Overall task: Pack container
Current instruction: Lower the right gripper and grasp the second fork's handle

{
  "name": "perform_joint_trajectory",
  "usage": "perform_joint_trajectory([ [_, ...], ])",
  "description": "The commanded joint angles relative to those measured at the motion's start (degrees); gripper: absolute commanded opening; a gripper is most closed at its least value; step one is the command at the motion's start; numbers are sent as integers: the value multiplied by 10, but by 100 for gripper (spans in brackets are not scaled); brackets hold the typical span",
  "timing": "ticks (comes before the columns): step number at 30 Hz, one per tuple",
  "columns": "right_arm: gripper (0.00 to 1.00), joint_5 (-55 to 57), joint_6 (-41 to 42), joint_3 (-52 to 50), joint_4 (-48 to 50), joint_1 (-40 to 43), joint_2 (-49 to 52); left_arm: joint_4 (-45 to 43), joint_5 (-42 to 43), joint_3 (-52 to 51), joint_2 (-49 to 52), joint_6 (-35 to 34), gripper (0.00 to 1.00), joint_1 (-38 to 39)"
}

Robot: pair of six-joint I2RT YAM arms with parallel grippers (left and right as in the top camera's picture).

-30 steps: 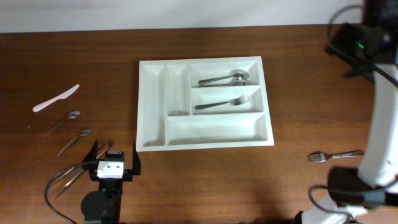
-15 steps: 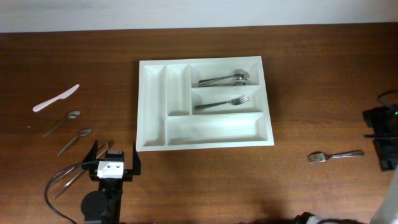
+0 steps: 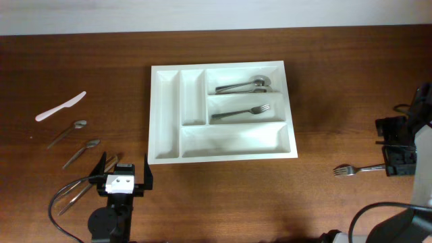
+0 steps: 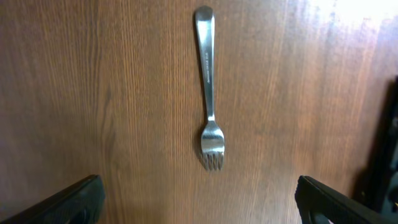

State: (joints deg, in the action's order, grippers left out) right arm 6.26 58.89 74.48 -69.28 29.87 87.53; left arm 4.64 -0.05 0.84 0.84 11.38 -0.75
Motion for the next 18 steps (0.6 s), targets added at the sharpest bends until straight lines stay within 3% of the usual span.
perform_joint_trajectory([
  [1,99,-1,-49,-14,15,4,32,1,-2,-3,-5,7,99,2],
  [10,99,-12,-60,-14,16,14,121,1,-2,-3,-5,7,99,2],
  [18,99,0,-64,-35,52,14,138,1,-2,-3,-5,7,99,2],
])
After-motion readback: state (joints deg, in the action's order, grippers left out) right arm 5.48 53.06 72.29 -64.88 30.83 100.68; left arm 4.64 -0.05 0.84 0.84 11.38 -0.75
